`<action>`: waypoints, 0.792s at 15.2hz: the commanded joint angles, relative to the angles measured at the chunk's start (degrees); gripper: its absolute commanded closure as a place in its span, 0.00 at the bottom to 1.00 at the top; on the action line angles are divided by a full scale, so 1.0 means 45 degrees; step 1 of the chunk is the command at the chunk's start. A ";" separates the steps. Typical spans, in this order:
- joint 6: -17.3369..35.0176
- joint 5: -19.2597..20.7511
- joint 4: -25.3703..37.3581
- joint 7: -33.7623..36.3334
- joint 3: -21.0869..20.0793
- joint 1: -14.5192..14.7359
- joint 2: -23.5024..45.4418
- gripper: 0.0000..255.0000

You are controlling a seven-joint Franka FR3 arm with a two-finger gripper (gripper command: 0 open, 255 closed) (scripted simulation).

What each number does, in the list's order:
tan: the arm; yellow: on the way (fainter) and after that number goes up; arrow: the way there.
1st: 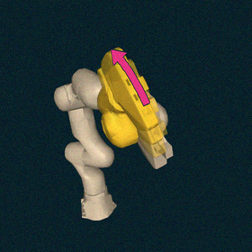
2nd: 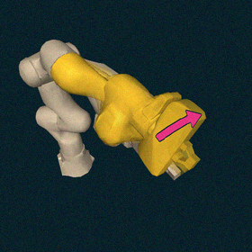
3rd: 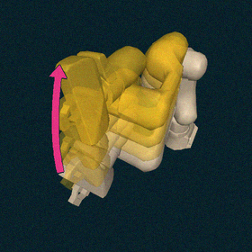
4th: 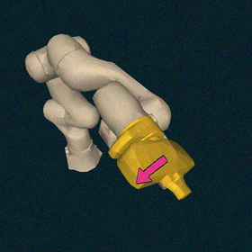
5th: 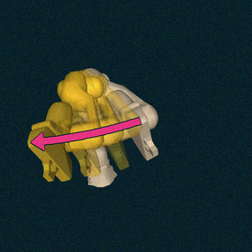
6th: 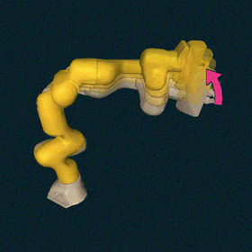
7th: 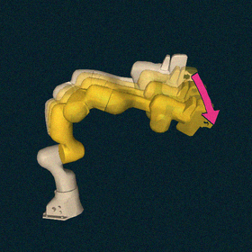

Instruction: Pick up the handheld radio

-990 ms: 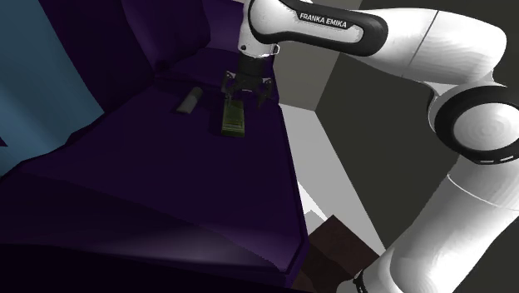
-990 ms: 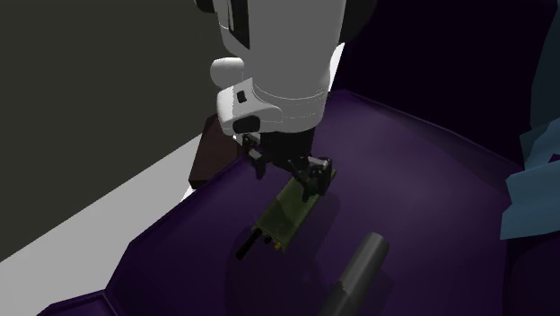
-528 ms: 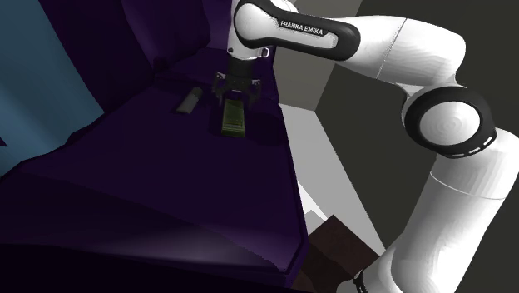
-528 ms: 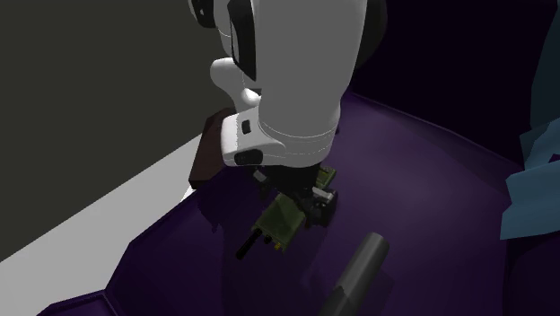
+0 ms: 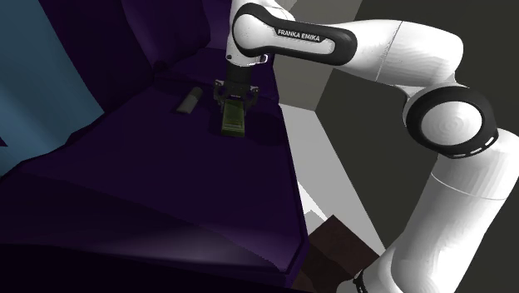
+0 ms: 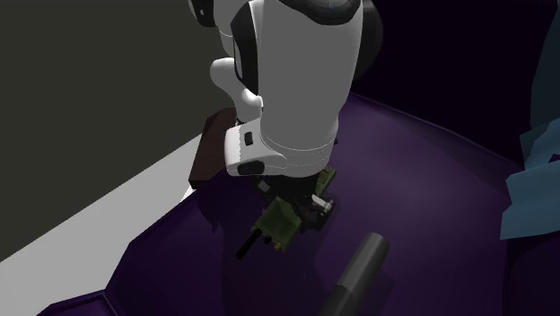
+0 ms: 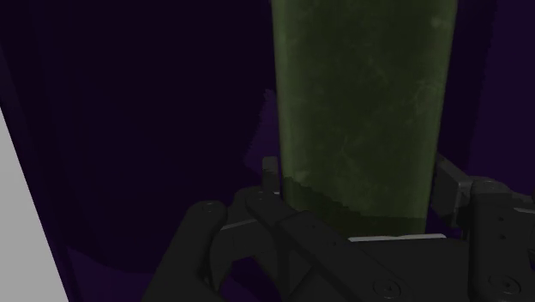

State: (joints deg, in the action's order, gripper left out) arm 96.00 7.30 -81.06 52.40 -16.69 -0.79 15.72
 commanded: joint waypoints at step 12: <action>-0.0943 0.0047 0.1120 -0.0030 -0.0017 0.0090 0.0196 1.00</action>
State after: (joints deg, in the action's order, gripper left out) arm 92.69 7.41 -77.32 52.37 -16.79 -0.45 16.24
